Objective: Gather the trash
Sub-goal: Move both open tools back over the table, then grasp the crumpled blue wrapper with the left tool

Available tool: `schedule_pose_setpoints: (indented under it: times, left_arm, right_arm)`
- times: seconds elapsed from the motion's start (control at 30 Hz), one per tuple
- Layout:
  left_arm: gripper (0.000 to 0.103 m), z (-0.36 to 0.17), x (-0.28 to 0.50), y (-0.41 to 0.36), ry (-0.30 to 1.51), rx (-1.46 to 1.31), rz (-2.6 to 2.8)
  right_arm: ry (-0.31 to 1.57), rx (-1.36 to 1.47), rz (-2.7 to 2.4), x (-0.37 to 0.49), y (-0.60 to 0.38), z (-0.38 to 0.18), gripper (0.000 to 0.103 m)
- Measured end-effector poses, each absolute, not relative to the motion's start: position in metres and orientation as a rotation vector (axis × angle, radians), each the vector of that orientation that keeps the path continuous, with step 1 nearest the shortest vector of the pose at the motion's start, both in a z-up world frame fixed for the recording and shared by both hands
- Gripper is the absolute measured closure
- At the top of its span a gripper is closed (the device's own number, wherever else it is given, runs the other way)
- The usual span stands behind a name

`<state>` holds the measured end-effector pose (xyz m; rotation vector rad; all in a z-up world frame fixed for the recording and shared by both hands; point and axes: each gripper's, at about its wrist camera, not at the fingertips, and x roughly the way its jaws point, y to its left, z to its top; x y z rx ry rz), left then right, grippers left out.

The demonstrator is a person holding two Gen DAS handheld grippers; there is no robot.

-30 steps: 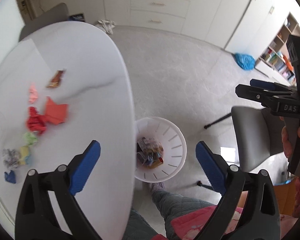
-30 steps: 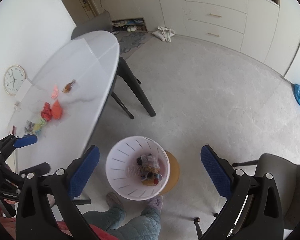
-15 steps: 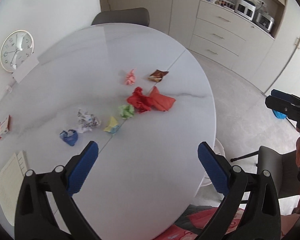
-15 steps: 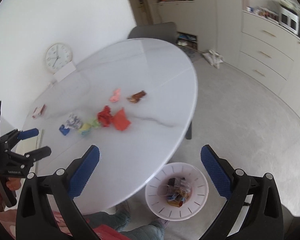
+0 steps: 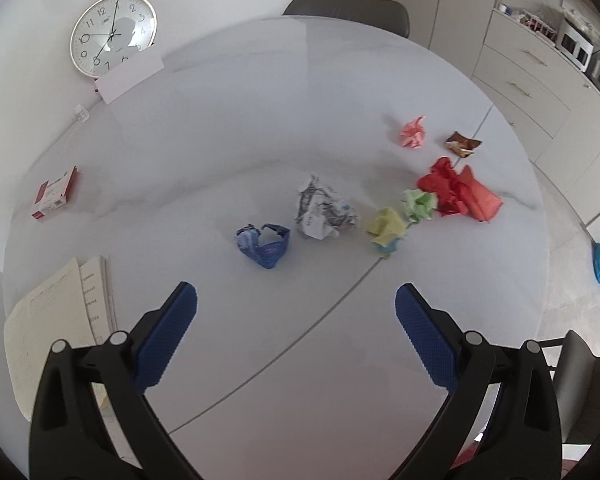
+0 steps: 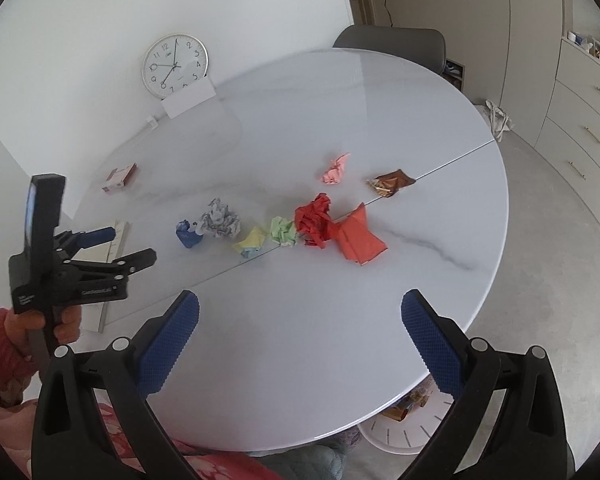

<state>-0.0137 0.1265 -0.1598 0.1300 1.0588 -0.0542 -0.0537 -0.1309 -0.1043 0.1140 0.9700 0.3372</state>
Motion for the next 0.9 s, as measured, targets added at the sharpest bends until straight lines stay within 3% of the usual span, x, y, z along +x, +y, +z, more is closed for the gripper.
schedule_pose_setpoints:
  times: [0.07, 0.13, 0.33, 0.4, 0.63, 0.9]
  left_arm:
    - [0.009, -0.177, 0.000, 0.134, 1.072, 0.146, -0.029]
    - [0.022, -0.196, 0.015, 0.138, 1.092, 0.163, -0.018]
    - [0.036, -0.235, 0.049, 0.150, 1.160, 0.120, -0.015]
    - [0.039, -0.242, 0.055, 0.154, 1.173, 0.098, -0.024]
    - [0.065, -0.251, 0.065, 0.164, 1.163, 0.010, -0.052]
    - [0.071, -0.239, 0.055, 0.180, 1.166, -0.053, -0.019]
  right_arm:
    - [0.988, 0.113, 0.345, -0.048, -0.120, -0.108, 0.003]
    - [1.004, 0.102, 0.352, -0.042, -0.110, -0.110, 0.003]
    - [1.046, 0.057, 0.371, -0.019, -0.083, -0.116, 0.003]
    - [1.061, 0.041, 0.381, -0.009, -0.074, -0.118, 0.003]
    - [1.106, -0.060, 0.461, 0.032, -0.030, -0.135, 0.003]
    - [1.096, -0.223, 0.575, 0.080, 0.037, -0.165, 0.003]
